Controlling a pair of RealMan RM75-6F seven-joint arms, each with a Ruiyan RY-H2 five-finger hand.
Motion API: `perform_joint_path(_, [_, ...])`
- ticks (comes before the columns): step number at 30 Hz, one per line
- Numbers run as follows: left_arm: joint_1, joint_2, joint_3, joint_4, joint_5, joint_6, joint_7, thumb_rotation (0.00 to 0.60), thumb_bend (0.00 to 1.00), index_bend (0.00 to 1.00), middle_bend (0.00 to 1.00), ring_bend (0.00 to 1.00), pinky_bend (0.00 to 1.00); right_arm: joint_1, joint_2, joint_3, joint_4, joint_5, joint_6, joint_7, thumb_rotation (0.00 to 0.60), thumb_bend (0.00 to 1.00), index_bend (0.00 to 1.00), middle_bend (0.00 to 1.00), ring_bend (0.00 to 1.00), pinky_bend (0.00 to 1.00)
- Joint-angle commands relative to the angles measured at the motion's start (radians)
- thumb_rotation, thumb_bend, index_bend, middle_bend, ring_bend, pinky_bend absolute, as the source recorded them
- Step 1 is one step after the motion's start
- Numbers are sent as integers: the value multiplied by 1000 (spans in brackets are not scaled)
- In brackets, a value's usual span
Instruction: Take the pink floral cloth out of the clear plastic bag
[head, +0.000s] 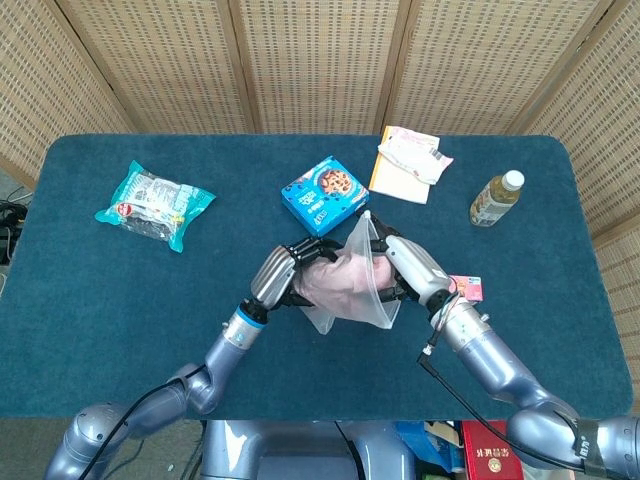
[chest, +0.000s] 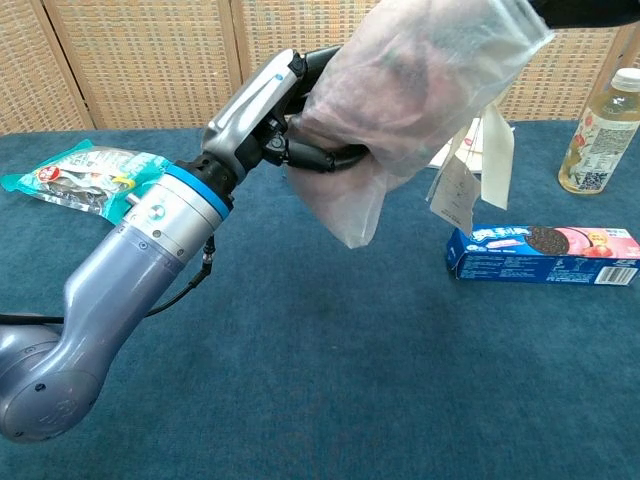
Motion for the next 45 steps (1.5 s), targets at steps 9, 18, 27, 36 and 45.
perform_joint_path(9, [81, 50, 39, -21, 23, 92, -7, 600, 398, 199, 85, 36, 80, 30, -65, -2, 3, 14, 4, -17, 600, 798, 739, 12, 0, 0])
perform_joint_path(18, [213, 141, 122, -65, 20, 95, -18, 600, 395, 189, 63, 33, 79, 87, -193, -32, 63, 76, 1, -52, 600, 797, 739, 15, 0, 0])
perform_joint_path(27, [242, 288, 168, -261, 15, -25, 101, 600, 391, 134, 0, 0, 0, 102, -256, -56, 121, 126, 9, -76, 600, 798, 739, 15, 0, 0])
perform_joint_path(36, [246, 482, 197, -507, -19, -182, 254, 600, 390, 70, 0, 0, 0, 93, -280, -76, 177, 144, -7, -81, 600, 798, 739, 16, 0, 0])
perform_joint_path(45, [252, 601, 189, -622, -41, -245, 337, 600, 389, 65, 0, 0, 0, 76, -296, -113, 232, 143, -45, -91, 600, 800, 739, 21, 0, 0])
